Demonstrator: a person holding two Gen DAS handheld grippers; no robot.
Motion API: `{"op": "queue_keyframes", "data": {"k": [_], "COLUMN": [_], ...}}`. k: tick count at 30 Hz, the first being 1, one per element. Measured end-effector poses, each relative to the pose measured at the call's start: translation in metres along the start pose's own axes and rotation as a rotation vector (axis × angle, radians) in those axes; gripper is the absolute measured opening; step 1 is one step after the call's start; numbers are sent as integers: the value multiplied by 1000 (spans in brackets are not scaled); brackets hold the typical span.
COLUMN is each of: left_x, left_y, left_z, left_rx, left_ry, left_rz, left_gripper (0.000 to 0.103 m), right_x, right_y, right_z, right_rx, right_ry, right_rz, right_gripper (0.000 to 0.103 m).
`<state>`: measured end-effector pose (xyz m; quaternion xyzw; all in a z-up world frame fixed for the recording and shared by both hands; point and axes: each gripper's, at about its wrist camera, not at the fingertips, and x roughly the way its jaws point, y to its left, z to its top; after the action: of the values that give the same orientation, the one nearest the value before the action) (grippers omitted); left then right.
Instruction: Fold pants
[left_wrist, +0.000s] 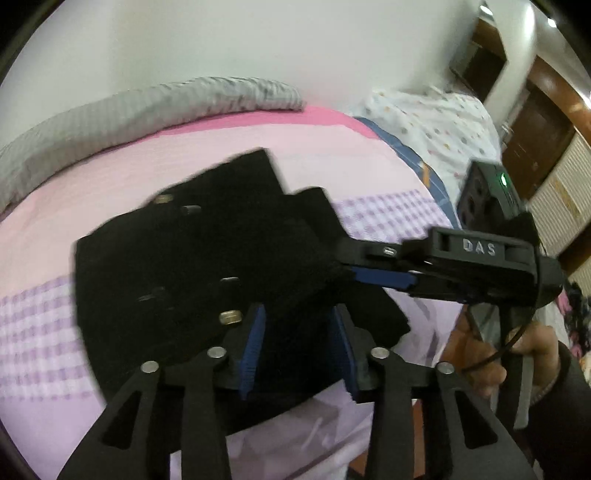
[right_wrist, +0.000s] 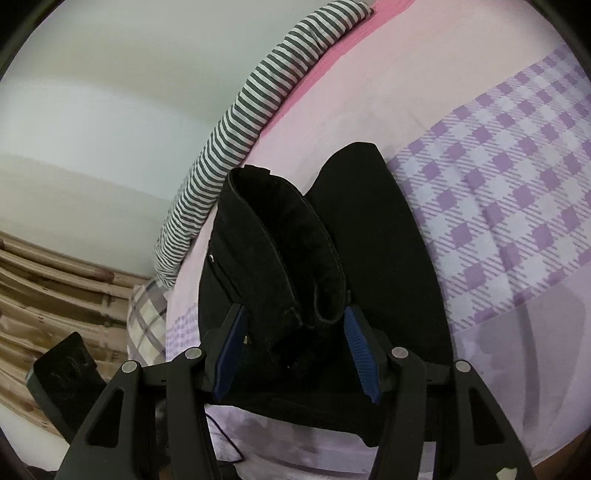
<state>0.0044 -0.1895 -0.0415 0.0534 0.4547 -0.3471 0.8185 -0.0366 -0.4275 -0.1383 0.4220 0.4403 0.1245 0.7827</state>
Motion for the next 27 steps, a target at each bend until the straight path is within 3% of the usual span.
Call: {"op": "queue_keyframes", "data": {"k": [6,9,17,23,27], "left_x": [-25,-23,-8,-4,-1], "left_y": [52,74,98,95,98], "left_z": [-8,-17,-37,-42,-43], "left_rx": [-81,-127,-192,-171,-172], "left_ry": [-61,-53,6,7,9], "left_rz": [122,178,174,171,158], "left_gripper": [47,47,47,47,47], "right_x": [6,12,26,36,28], "right_y": [-1,-1,16,22,17], "right_z": [-10,-8,1,-1,-8], "right_rx": [-30,-29,-91,-197,-201], "right_ry": [40,29,19,35,43], "right_rz": [-27,-33,-45,-176,-155], "right_gripper": [53,60,61,51,51]}}
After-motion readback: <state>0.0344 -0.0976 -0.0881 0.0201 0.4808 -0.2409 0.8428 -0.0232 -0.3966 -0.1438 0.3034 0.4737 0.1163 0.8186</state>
